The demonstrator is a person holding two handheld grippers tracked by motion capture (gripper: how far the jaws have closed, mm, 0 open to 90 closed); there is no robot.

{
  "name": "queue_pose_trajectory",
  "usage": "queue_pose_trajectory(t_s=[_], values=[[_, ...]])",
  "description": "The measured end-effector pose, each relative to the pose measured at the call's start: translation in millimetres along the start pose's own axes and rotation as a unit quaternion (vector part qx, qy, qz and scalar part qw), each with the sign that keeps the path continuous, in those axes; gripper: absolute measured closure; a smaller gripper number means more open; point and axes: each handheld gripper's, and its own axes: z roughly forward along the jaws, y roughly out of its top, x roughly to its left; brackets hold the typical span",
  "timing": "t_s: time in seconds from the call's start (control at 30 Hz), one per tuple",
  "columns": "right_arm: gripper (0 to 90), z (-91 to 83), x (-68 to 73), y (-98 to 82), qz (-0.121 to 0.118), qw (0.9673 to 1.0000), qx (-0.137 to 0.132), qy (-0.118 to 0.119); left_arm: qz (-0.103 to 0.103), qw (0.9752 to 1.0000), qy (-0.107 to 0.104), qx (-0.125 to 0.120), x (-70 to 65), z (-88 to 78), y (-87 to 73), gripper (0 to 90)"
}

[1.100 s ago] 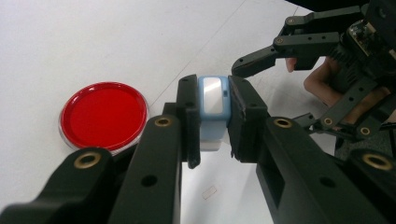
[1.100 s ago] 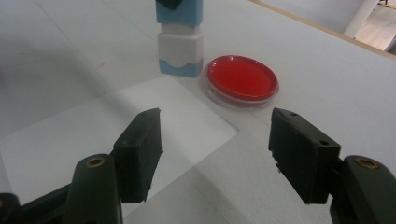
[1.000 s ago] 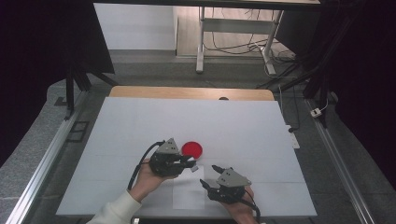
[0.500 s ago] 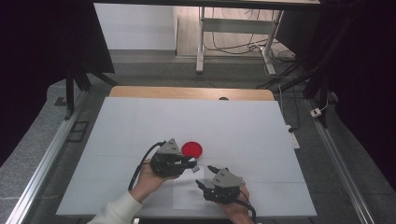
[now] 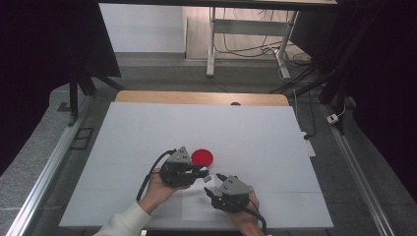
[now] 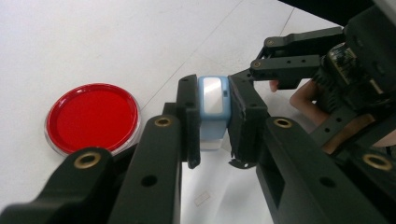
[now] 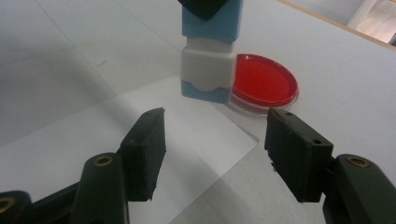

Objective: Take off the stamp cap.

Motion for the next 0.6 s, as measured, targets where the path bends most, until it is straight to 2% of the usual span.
queue_pose_trajectory(t_s=[0.17,0.27,0.43,0.6], values=[[39.6,4.0,1.9,1.5,-0.001,1.0000,0.002,-0.006,0.001,1.0000,0.000,0.001,-0.1,1.4,0.2,75.0],[42.5,4.5,3.6,2.8,-0.003,0.9998,-0.002,-0.019,0.000,1.0000,0.000,0.001,-0.5,2.0,0.2,75.0],[46.8,6.3,7.3,4.9,-0.007,0.9996,-0.011,-0.023,0.000,1.0000,-0.001,0.001,-0.7,2.2,0.1,75.0],[50.0,8.0,9.3,5.9,-0.014,0.9995,-0.008,-0.028,0.001,1.0000,-0.001,0.002,-1.6,3.5,0.0,75.0]])
